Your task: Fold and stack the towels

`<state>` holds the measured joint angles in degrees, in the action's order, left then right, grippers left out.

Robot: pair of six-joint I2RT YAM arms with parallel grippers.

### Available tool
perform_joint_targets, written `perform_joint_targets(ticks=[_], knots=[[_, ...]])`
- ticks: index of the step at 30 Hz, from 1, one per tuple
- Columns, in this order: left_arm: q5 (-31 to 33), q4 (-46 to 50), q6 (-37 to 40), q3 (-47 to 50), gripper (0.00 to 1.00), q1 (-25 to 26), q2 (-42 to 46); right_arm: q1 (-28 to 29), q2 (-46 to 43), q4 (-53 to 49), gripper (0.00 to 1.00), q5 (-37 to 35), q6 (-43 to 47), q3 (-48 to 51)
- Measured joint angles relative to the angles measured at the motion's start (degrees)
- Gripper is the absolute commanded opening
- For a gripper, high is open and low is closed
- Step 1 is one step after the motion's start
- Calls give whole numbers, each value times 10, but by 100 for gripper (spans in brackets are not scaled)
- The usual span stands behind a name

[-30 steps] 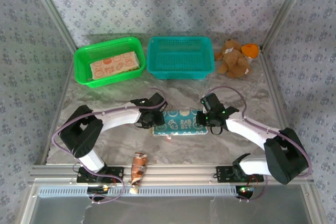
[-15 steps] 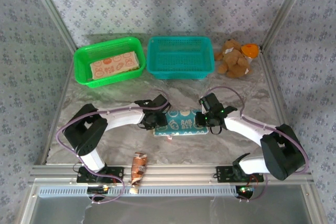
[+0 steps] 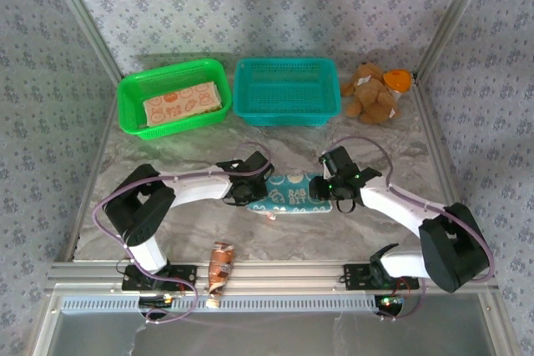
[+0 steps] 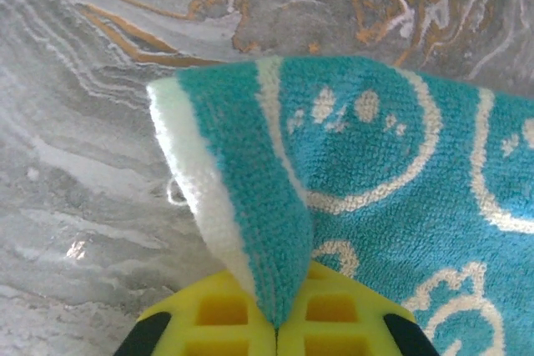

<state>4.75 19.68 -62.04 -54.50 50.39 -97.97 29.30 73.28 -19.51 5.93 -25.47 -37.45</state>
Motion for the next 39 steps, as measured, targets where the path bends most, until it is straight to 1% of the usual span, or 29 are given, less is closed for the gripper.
perform_joint_targets(ticks=[4,5,8,10,11,12,18,24,28,34,39], knots=[[17,27,9,-1,0,2,8,-14,-25,-6,56,0,-3,-7],[24,43,11,-1,0,2,14,-20,-31,-7,57,0,-4,-7],[43,105,20,-5,0,0,37,-39,-45,-9,67,0,-5,-8],[54,147,26,-16,0,-3,56,-49,-52,-13,77,1,-5,-11],[58,168,30,-26,0,-5,66,-54,-55,-15,97,2,-5,-14],[65,187,33,-39,0,-8,77,-58,-58,-16,100,3,-7,-17],[91,276,57,-119,0,-30,135,-74,-68,-18,100,3,-6,-37],[117,355,89,-213,0,-56,162,-81,-73,-23,100,3,-5,-56],[127,399,113,-284,0,-77,163,-81,-73,-26,100,2,-4,-70],[134,459,155,-416,0,-116,158,-82,-76,-30,100,-3,-3,-80],[141,495,200,-546,0,-158,121,-83,-79,-33,100,-8,-3,-85]])
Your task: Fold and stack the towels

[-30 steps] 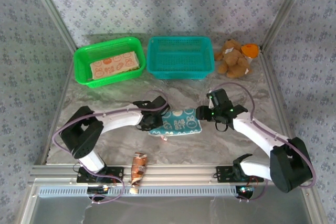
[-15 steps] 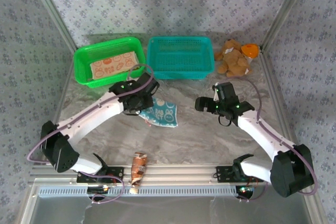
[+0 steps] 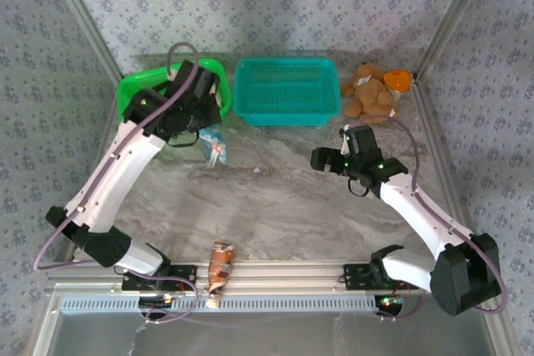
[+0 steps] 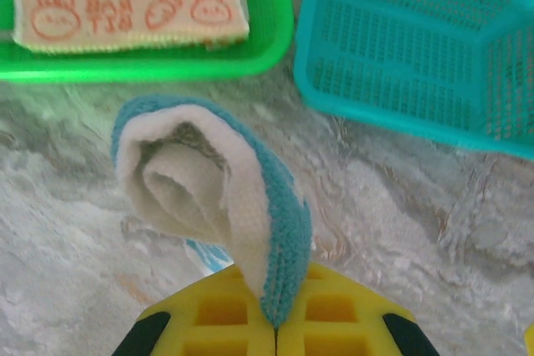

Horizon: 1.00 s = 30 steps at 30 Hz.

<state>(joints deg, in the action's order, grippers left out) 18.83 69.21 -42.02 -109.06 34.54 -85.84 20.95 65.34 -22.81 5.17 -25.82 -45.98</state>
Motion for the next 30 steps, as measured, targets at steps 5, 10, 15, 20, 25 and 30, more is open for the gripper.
perform_joint_targets(ticks=[5,10,15,20,25,30], knots=[[1,21,49,-126,0,-47,-65,0,0,-3,100,-3,0,-9],[-7,30,88,-230,0,-90,-134,0,0,-18,100,-6,0,-25],[-15,33,117,-336,0,-129,-218,-3,8,-32,100,-14,0,-45],[-18,36,141,-417,0,-162,-295,-4,11,-47,100,-21,0,-53],[-38,27,161,-447,0,-189,-344,-9,22,-62,100,-29,0,-67],[-69,0,185,-459,0,-202,-382,-11,30,-74,100,-34,0,-78]])
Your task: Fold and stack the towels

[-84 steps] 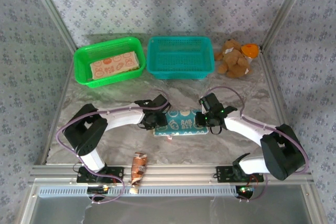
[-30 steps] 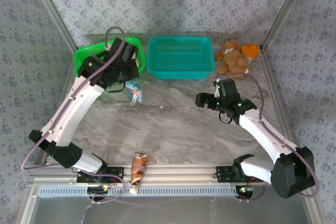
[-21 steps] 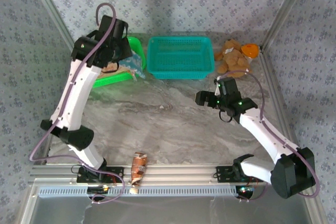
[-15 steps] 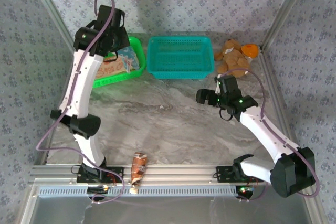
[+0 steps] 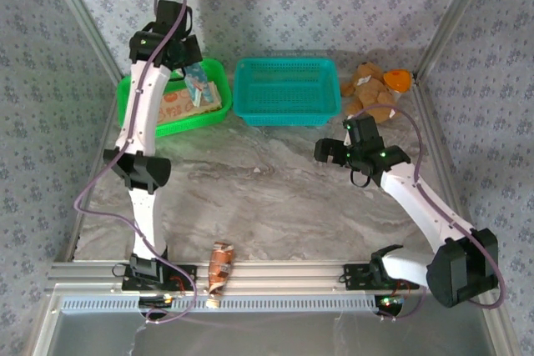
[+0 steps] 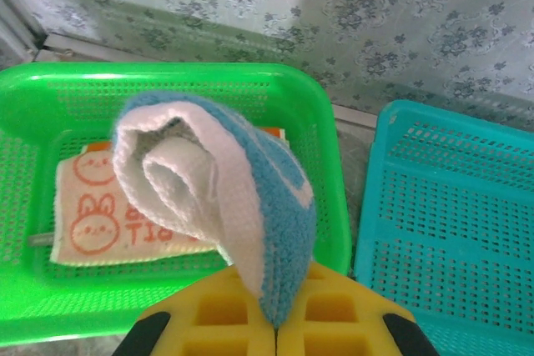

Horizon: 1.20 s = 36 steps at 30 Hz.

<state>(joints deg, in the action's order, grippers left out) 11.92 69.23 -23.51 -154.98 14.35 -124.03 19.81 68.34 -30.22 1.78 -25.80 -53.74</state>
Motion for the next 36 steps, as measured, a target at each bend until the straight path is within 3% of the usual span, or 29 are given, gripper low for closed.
perform_joint_targets(ticks=[15,36], knots=[[-136,-91,-17,-34,0,0,-97,-21,12,-23,100,-5,4,-2],[-248,-153,-50,-47,0,-15,-122,-32,46,-25,100,8,4,-2]])
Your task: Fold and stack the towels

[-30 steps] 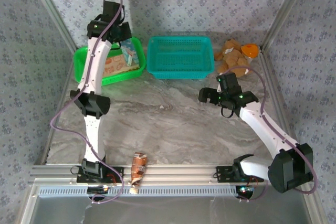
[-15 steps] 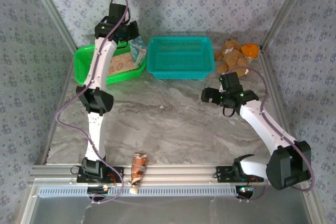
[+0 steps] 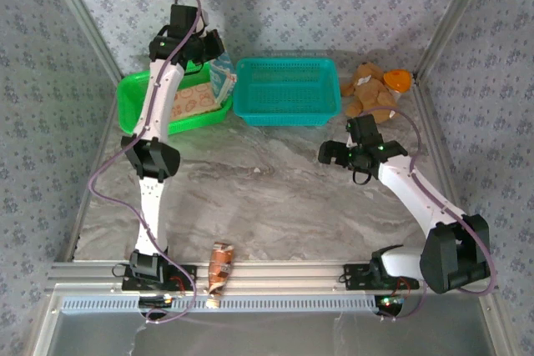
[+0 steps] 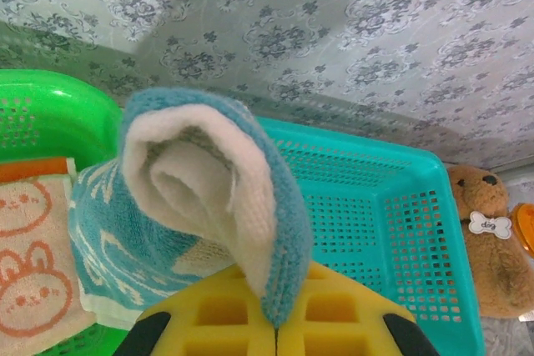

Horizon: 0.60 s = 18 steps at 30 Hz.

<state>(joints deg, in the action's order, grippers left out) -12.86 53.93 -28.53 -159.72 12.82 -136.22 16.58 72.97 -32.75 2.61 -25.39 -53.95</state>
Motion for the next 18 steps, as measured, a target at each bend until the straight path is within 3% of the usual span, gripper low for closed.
perform_joint_targets(ticks=[18], knots=[[-28,17,39,12,0,-84,-14,-1,7,0,100,2,0,-1]])
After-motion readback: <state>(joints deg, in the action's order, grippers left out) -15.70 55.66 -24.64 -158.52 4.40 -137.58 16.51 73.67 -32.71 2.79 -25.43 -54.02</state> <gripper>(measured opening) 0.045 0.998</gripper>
